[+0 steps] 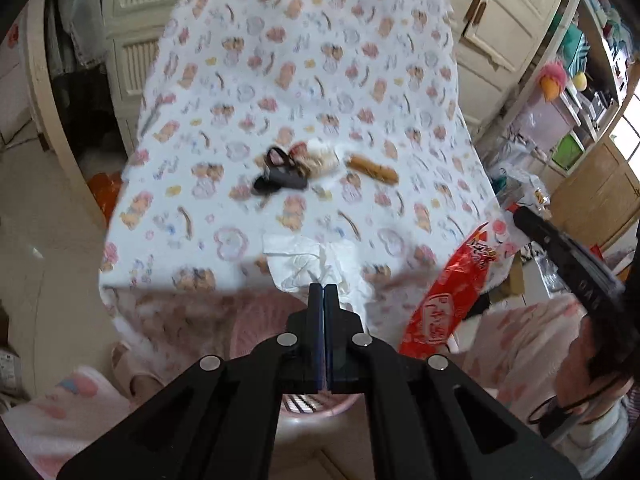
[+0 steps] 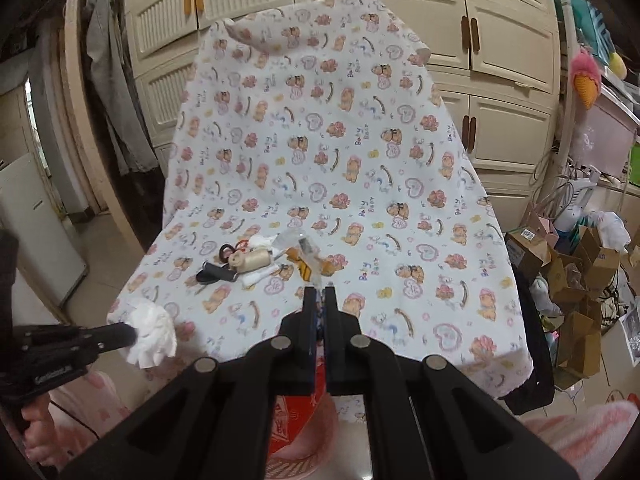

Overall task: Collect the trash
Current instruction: 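Lower the tissue and red wrapper into the pink wastebasket and open both tools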

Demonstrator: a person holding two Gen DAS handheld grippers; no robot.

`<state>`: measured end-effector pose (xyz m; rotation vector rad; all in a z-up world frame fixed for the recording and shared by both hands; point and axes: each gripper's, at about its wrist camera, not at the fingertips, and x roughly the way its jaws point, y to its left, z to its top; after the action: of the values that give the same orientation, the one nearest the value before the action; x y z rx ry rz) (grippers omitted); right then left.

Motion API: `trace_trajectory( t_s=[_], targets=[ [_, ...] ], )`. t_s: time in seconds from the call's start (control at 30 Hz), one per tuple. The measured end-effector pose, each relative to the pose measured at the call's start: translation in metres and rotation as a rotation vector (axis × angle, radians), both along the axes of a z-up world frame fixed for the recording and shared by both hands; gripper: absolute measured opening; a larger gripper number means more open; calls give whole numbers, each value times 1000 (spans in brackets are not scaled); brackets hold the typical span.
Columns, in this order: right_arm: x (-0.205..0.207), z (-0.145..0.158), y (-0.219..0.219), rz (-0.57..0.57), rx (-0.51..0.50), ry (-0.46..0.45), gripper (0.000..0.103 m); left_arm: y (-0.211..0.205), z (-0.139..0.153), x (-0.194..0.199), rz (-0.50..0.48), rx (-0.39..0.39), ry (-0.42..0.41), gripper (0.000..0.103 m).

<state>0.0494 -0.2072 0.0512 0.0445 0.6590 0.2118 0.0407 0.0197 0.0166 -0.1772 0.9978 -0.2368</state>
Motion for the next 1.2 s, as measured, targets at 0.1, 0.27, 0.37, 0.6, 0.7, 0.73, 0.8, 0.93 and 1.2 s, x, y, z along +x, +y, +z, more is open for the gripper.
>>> trace_trajectory(
  t_s=[0.1,0.27,0.37,0.6,0.7,0.73,0.8,0.93,1.2],
  targets=[
    [-9,-9,2,-1,2,1,2,-8,-15,-3,-25,6,56,0],
    [-9,-35,5,9,36,65,2,-9,-62,-3,-36,-52,197,0],
    [-8,-47,9,12,16,82,2,-10,-77,-3,-43,-50,258,0],
    [-2,-77,18,0,20,156,2,-4,-115,4,0,-28,414,0],
    [0,-95,24,-10,-2,201,3,-4,-130,6,21,25,453,0],
    [1,-102,24,-16,3,221,3,-4,-134,6,26,33,464,0],
    [4,-113,25,-29,12,250,3,-5,-142,7,32,35,482,0],
    [6,-135,25,-105,18,259,3,-9,-157,10,36,60,507,0],
    [9,-181,42,-80,-16,356,3,-20,-175,12,23,121,556,0]
  ],
)
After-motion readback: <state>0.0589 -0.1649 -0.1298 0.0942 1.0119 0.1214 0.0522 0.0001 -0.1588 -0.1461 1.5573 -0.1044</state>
